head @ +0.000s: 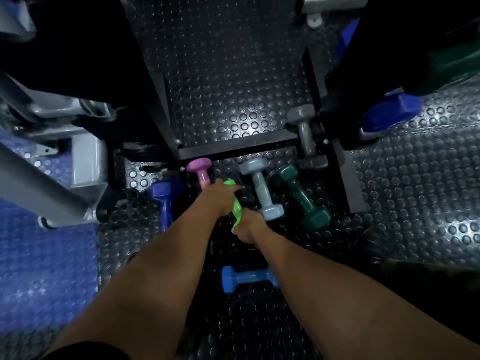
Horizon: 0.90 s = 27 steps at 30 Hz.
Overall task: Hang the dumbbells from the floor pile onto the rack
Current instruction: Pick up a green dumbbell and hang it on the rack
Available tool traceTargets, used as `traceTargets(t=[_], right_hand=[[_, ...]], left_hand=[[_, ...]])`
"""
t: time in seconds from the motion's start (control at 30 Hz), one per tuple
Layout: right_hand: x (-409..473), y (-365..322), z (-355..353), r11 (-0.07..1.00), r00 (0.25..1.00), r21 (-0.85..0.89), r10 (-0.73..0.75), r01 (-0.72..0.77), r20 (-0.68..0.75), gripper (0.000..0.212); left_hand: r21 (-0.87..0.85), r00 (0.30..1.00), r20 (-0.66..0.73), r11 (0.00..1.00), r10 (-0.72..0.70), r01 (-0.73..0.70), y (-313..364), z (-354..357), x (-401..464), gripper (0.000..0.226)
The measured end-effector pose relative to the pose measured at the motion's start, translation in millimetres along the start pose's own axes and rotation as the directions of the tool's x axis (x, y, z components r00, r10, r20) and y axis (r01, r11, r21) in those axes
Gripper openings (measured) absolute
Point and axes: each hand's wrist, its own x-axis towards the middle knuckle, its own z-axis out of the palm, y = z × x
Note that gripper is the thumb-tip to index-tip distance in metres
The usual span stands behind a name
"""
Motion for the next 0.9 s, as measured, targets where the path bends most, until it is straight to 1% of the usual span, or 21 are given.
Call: traceTargets(t=[0.07,0.2,0.27,0.37,0.43,0.5,0.57,0.6,0.67,0.8,0.9], right_hand=[[-0.9,-0.8,-8.5,1.0,1.0,0.003,0.019,-0.019,0.0,0.05],[-21.5,0.6,-15.0,0.991,0.998,0.127,0.05,-0.045,-0.039,0.053],[-31.9,1.3,-12.0,0.982,0.993,0.183,0.07,-0.052,-0.094,0.051],[-56.8,-0.5,-15.2,0.97,0.981,0.239,0.081,-0.037,-0.178,0.049],[-78.5,0.5,-20.4,0.981,0.969,0.196,0.053,-0.005,-0.242,0.045],[-103.9,3.8,-26.2,0.994,0.955,0.107,0.024,0.008,-0.297,0.04],[-130.0,10.1,-36.2,0.998,0.936,0.032,-0.035,0.049,-0.352,0.047],[-140.1,14.0,-39.9,0.998,0.924,-0.002,-0.065,0.069,-0.377,0.051],[-164.5,16.3,-51.9,0.992,0.896,-0.071,-0.122,0.101,-0.428,0.052],[-215.6,5.4,-83.9,0.961,0.837,-0.215,-0.257,0.172,-0.484,0.04],[-260.3,-6.8,-110.9,0.933,0.775,-0.234,-0.358,0.274,-0.521,0.042]], left_hand=[[-0.027,1.0,-0.017,1.0,0.003,-0.003,2.2,-0.9,0.8,0.067],[-0.095,0.996,-0.09,0.996,-0.006,-0.002,6.0,-14.9,-11.7,0.06],[-0.1,0.992,-0.126,0.995,-0.028,0.016,6.2,-17.9,-28.6,0.058],[-0.122,0.972,-0.225,0.992,-0.07,0.043,12.9,-18.8,-56.9,0.055],[-0.13,0.959,-0.268,0.99,-0.091,0.058,24.1,-24.4,-81.1,0.053],[-0.148,0.965,-0.237,0.986,-0.11,0.076,34.7,-31.3,-108.4,0.058],[-0.134,0.974,-0.2,0.988,-0.103,0.077,42.6,-36.5,-134.4,0.066],[-0.125,0.977,-0.19,0.989,-0.098,0.075,45.3,-37.2,-145.7,0.066],[-0.132,0.973,-0.206,0.988,-0.105,0.079,51.7,-43.7,-171.2,0.063],[-0.15,0.935,-0.329,0.985,-0.131,0.085,68.0,-64.8,-227.8,0.052],[-0.18,0.878,-0.455,0.981,-0.146,0.07,73.7,-78.5,-266.0,0.051]])
